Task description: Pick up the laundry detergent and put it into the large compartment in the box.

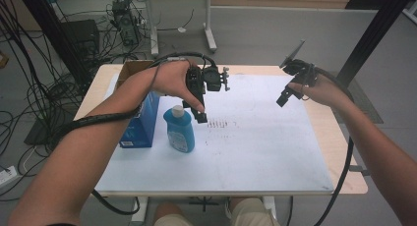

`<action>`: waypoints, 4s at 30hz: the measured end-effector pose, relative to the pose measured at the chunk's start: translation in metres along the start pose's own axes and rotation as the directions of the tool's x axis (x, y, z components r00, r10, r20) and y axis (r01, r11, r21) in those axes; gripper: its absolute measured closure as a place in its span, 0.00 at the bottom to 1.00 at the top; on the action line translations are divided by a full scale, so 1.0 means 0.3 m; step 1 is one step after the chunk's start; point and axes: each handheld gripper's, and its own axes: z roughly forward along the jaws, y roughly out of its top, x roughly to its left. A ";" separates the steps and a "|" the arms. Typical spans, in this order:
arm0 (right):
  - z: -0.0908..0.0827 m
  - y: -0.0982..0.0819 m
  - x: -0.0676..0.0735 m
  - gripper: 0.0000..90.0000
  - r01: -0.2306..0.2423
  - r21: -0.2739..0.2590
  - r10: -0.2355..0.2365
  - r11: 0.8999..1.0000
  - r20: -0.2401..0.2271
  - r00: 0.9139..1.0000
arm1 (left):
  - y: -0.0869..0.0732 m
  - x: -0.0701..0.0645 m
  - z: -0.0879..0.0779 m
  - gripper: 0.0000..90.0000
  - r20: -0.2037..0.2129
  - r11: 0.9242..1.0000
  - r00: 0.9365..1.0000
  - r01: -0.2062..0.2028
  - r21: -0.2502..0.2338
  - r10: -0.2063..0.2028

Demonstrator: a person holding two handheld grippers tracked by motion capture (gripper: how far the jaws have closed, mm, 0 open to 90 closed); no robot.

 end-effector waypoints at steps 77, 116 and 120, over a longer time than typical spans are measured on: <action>0.031 -0.048 0.008 0.05 -0.092 -0.015 0.092 0.996 0.007 0.996 | -0.170 0.060 0.054 0.05 0.037 0.979 0.979 -0.200 0.048 0.198; 0.059 -0.014 0.044 0.05 -0.096 -0.012 0.096 0.995 -0.008 0.995 | -0.230 0.070 0.164 0.05 0.056 0.977 0.976 -0.212 0.007 0.211; 0.064 -0.009 0.042 0.05 -0.096 -0.006 0.096 0.995 -0.009 0.995 | -0.231 0.075 0.179 0.05 0.061 0.978 0.976 -0.209 0.003 0.208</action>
